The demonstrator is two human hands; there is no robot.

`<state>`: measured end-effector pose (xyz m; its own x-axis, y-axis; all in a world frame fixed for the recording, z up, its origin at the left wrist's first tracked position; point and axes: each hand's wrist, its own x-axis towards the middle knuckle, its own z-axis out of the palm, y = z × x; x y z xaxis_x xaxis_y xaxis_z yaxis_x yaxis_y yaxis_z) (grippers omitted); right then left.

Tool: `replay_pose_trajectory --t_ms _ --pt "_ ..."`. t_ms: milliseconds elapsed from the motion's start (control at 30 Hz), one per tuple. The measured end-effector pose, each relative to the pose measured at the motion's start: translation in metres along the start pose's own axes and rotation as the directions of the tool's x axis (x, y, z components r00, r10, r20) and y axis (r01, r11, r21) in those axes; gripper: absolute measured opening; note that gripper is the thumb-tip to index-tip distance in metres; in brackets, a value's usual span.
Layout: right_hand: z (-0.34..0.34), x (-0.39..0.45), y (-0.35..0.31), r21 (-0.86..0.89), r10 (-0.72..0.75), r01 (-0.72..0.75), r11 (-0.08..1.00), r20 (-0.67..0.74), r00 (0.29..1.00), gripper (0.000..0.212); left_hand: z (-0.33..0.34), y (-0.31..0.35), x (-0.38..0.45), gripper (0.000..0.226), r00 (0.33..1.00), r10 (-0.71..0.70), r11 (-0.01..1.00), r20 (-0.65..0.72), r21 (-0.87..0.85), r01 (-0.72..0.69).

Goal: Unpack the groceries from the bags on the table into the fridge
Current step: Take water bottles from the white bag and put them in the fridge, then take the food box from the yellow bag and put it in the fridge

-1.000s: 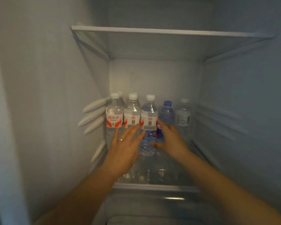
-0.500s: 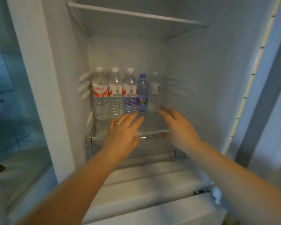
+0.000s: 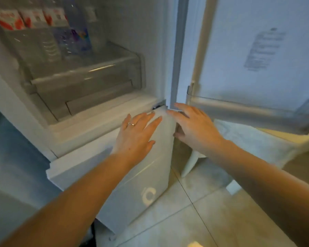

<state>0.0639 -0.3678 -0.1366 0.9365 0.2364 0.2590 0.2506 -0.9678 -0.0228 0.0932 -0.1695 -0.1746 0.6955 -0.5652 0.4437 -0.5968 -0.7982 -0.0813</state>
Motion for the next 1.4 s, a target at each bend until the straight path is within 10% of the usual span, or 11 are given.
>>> replay_pose_trajectory --t_ms 767,1400 --pt "0.002 -0.495 0.287 -0.066 0.551 -0.576 0.815 0.400 0.733 0.078 0.106 0.515 -0.014 0.071 0.813 0.537 0.819 0.225 -0.372 -0.438" --pt "0.031 -0.385 0.602 -0.031 0.514 -0.541 0.841 0.359 0.779 0.073 0.241 0.647 0.253 0.067 0.861 0.439 0.836 0.256 -0.467 -0.287"
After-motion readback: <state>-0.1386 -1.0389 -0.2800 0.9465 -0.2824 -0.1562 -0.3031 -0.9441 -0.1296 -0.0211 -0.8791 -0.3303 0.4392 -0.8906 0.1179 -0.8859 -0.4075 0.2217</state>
